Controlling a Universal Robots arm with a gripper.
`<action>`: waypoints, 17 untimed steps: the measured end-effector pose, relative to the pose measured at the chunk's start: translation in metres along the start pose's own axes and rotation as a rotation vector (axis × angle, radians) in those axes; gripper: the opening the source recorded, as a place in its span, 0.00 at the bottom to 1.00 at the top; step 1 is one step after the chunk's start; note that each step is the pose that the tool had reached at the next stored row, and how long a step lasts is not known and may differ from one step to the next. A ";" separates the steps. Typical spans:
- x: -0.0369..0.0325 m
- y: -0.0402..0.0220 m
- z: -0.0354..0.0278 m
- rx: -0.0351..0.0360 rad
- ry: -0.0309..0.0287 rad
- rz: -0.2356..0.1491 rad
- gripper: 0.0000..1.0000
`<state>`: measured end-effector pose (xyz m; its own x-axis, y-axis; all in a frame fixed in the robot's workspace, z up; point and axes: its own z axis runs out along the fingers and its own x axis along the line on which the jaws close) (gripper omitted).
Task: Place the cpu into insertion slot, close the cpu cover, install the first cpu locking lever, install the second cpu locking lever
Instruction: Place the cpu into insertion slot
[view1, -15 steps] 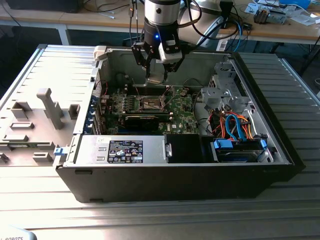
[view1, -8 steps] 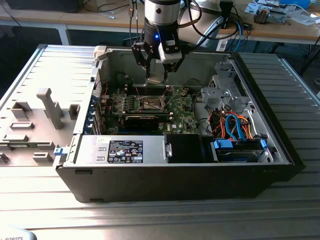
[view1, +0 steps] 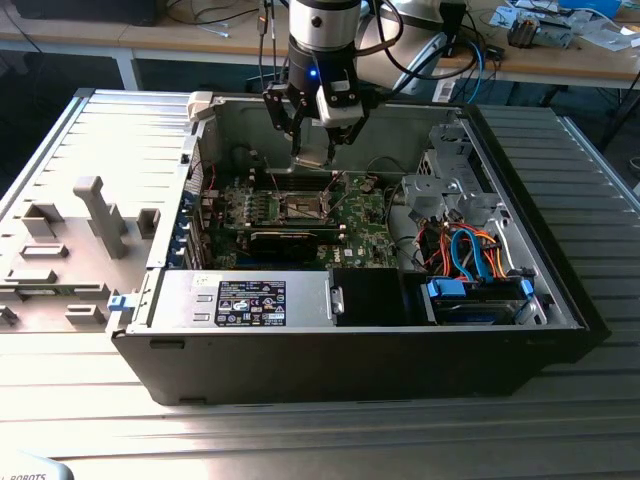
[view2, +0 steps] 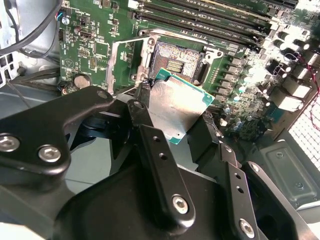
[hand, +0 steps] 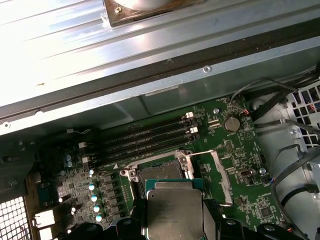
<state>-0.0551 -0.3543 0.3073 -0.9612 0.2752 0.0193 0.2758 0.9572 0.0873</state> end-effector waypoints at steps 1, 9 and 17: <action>0.0000 0.0000 0.0000 -0.0001 -0.0002 0.002 0.54; 0.0000 0.0000 0.0001 -0.0002 -0.0009 0.011 0.54; 0.0000 0.0000 0.0002 -0.0004 -0.0017 0.019 0.54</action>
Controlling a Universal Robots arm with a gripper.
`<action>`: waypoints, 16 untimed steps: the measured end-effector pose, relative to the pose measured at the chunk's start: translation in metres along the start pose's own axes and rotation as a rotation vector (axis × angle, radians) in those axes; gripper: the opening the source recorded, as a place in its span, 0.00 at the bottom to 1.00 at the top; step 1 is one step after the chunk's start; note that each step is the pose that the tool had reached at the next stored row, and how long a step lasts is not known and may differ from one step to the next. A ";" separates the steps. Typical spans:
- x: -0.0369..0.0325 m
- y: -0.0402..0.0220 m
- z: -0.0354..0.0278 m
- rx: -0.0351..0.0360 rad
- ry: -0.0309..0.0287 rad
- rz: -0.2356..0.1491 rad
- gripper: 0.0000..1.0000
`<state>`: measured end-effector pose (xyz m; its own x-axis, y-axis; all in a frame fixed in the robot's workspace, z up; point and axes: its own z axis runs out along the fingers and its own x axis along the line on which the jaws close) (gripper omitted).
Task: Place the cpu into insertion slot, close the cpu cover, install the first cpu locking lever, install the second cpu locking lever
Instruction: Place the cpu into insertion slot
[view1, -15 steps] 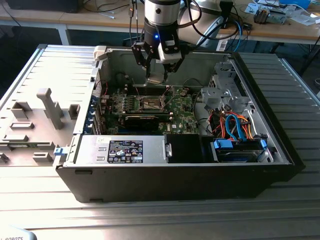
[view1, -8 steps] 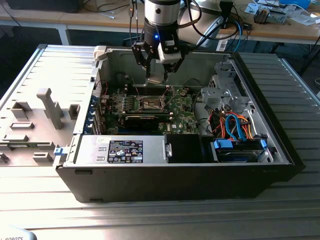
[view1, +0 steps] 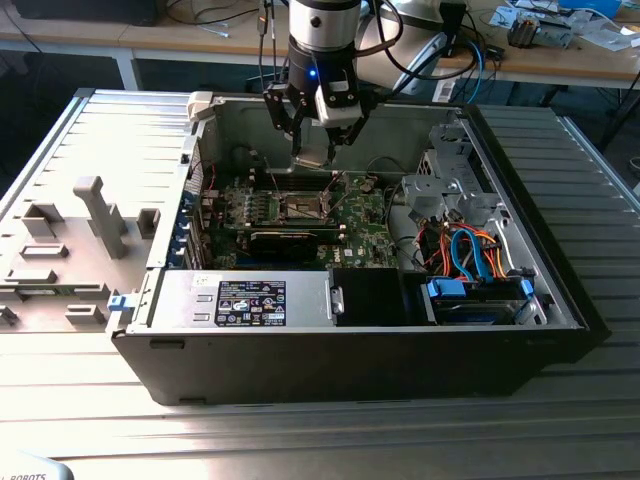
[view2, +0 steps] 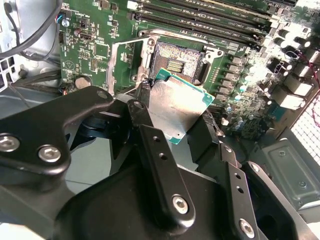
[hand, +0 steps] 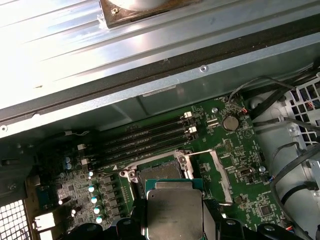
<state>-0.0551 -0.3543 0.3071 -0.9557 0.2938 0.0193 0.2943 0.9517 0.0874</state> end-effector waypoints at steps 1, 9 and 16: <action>0.0000 0.0000 0.0000 0.0000 -0.0001 0.001 0.54; 0.0000 0.0000 0.0002 -0.0001 -0.0007 0.009 0.54; 0.0000 0.0000 0.0003 -0.0003 -0.0013 0.015 0.54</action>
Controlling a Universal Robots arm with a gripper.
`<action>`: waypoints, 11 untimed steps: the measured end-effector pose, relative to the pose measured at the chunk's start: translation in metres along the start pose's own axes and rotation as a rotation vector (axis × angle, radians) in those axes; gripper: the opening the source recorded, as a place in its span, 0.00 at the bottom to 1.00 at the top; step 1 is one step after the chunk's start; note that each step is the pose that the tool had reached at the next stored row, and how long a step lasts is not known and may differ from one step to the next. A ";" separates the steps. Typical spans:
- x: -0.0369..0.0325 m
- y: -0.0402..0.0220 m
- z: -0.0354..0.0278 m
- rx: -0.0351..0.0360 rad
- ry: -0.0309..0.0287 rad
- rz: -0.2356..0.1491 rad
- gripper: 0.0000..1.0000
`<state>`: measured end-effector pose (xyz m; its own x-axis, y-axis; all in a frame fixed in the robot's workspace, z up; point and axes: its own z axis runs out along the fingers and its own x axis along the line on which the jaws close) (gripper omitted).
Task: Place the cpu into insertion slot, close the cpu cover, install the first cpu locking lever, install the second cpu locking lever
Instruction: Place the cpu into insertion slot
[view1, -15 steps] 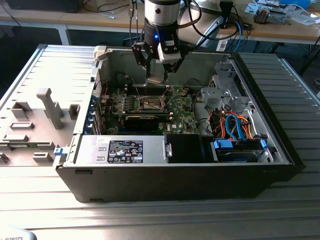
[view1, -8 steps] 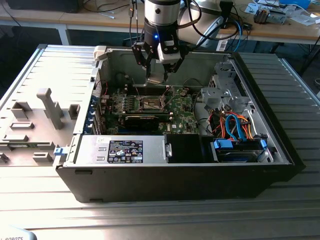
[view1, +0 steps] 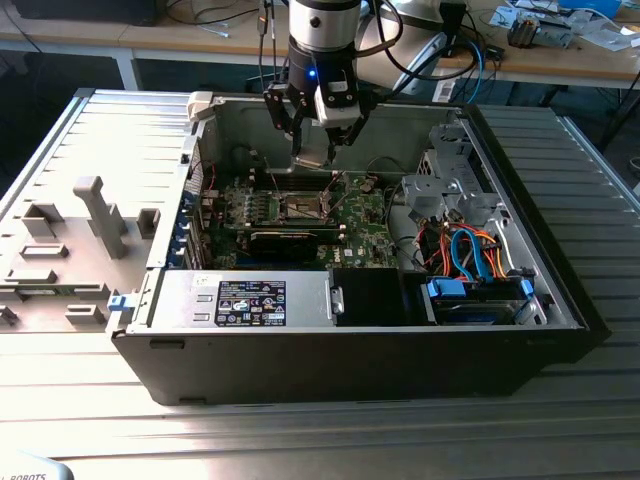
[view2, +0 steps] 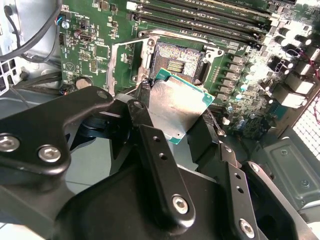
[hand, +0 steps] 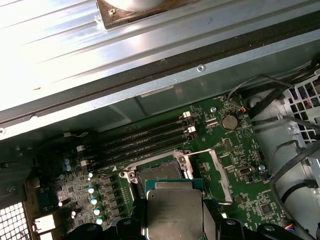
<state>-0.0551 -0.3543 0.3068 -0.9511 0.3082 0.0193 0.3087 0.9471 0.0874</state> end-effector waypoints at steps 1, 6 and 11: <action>0.0000 0.0000 0.0000 0.0000 -0.0001 0.001 0.54; 0.0000 0.0000 0.0000 0.0000 -0.0005 0.006 0.54; 0.0000 0.0000 0.0001 -0.0002 -0.0013 0.014 0.54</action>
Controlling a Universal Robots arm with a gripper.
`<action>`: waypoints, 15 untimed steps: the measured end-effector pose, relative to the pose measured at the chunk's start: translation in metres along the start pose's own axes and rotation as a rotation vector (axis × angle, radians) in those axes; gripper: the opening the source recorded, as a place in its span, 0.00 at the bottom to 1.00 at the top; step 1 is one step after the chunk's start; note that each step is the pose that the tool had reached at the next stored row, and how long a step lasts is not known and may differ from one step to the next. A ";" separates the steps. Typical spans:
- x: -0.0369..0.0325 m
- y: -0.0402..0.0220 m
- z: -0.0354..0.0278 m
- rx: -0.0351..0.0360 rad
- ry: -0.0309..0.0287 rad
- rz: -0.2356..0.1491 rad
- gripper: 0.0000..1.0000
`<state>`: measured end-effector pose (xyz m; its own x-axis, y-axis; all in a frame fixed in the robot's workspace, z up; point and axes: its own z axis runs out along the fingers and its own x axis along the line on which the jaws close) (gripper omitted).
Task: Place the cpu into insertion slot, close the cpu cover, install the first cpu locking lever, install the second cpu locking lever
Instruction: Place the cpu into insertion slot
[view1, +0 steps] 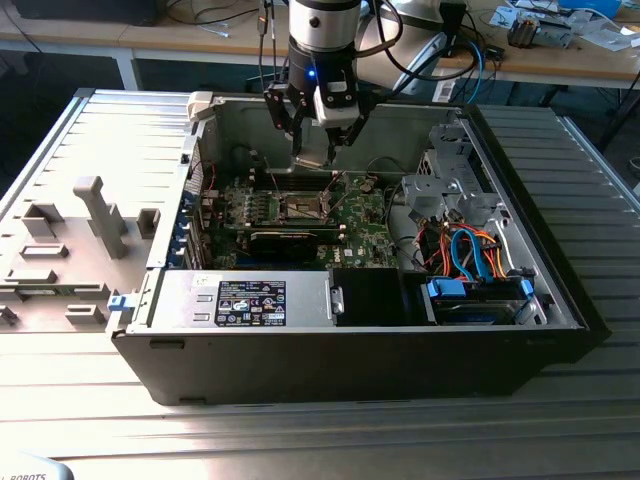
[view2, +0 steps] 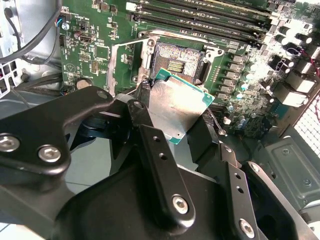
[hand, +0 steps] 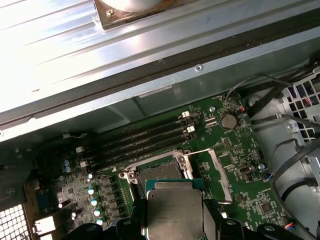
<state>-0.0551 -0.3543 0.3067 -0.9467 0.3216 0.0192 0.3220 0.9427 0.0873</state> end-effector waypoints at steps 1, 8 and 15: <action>0.0000 0.0000 0.0000 0.0000 -0.0001 0.001 0.54; 0.0000 0.0000 0.0001 -0.0003 -0.0015 0.017 0.54; 0.0000 0.0000 0.0004 -0.0008 -0.0039 0.045 0.54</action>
<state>-0.0551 -0.3543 0.3063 -0.9313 0.3638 0.0192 0.3640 0.9273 0.0873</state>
